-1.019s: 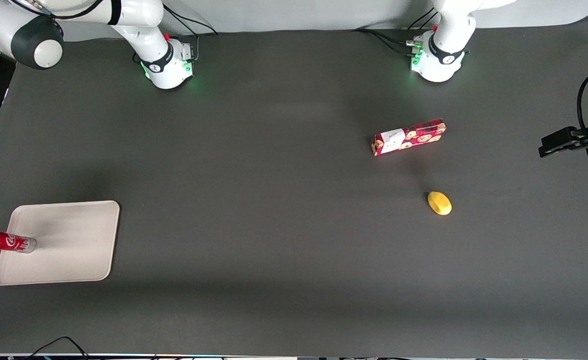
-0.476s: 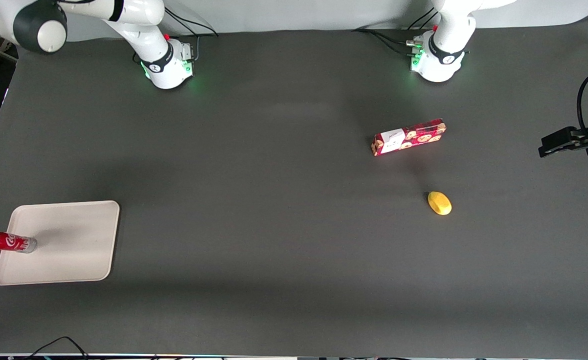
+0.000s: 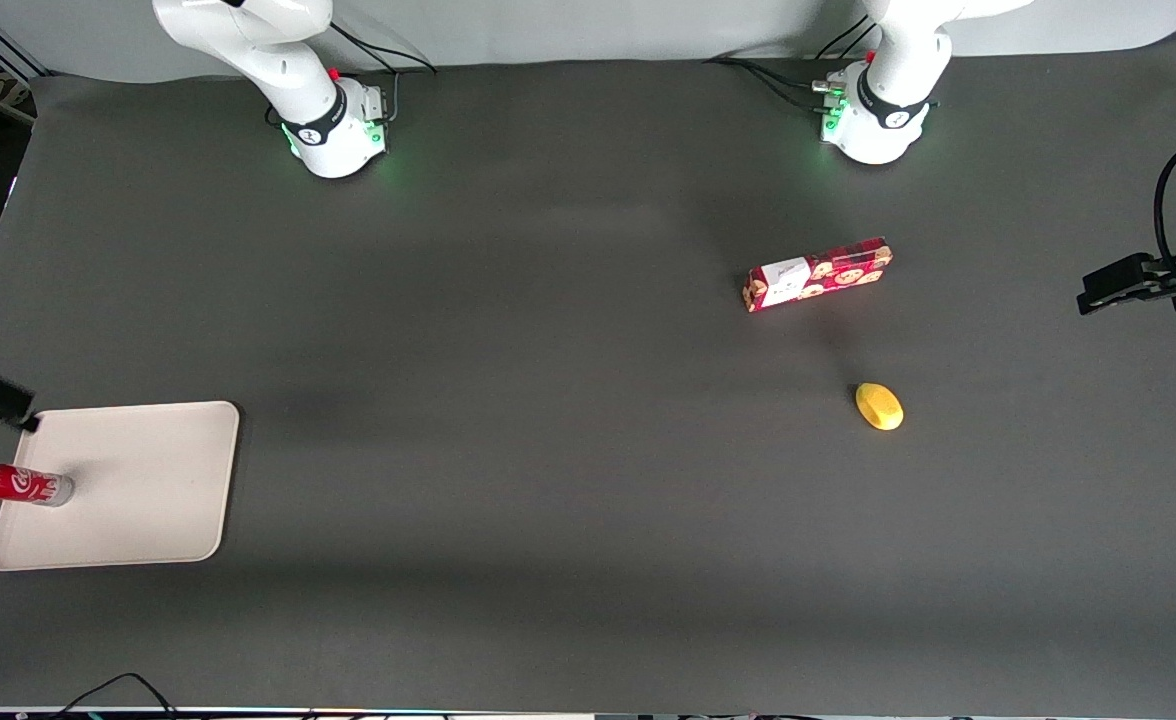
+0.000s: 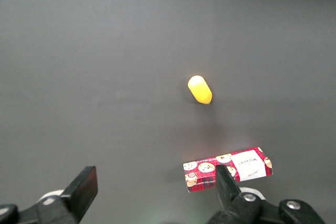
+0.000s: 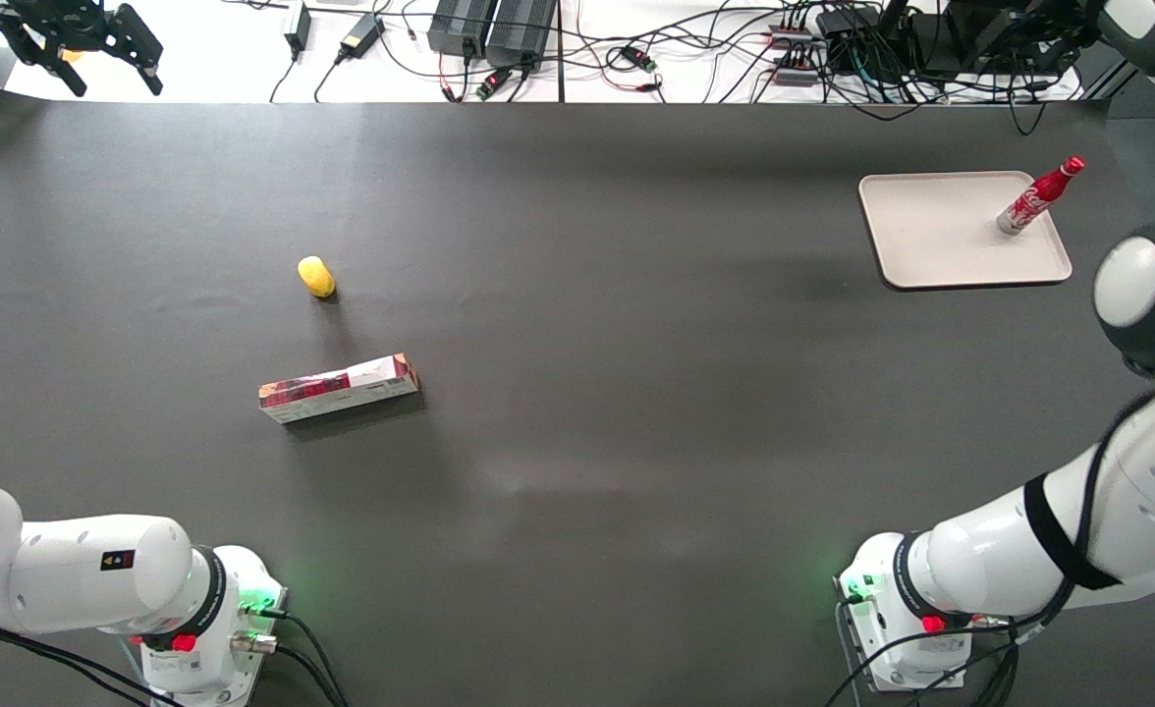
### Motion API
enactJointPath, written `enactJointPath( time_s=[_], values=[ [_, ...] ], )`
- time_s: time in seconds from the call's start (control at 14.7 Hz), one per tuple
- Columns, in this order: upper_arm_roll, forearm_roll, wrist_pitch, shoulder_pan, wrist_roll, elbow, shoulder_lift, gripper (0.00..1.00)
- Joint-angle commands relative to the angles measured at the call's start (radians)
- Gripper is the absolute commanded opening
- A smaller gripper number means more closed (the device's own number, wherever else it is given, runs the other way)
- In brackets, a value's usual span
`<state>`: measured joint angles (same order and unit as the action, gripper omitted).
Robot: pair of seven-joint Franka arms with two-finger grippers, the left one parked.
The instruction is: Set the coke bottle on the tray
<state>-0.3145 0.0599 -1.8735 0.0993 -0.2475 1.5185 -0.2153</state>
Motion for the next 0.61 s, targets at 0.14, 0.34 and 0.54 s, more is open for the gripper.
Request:
enactJointPath(
  time_s=[0.14, 0.34, 0.54],
  values=[
    [0.127, -0.028, 0.071, 0.063, 0.219, 0.281, 0.284, 1.00],
    [0.219, -0.025, 0.077, 0.042, 0.310, 0.313, 0.320, 1.00],
    [0.224, -0.023, 0.079, 0.031, 0.324, 0.313, 0.320, 1.00]
  ],
)
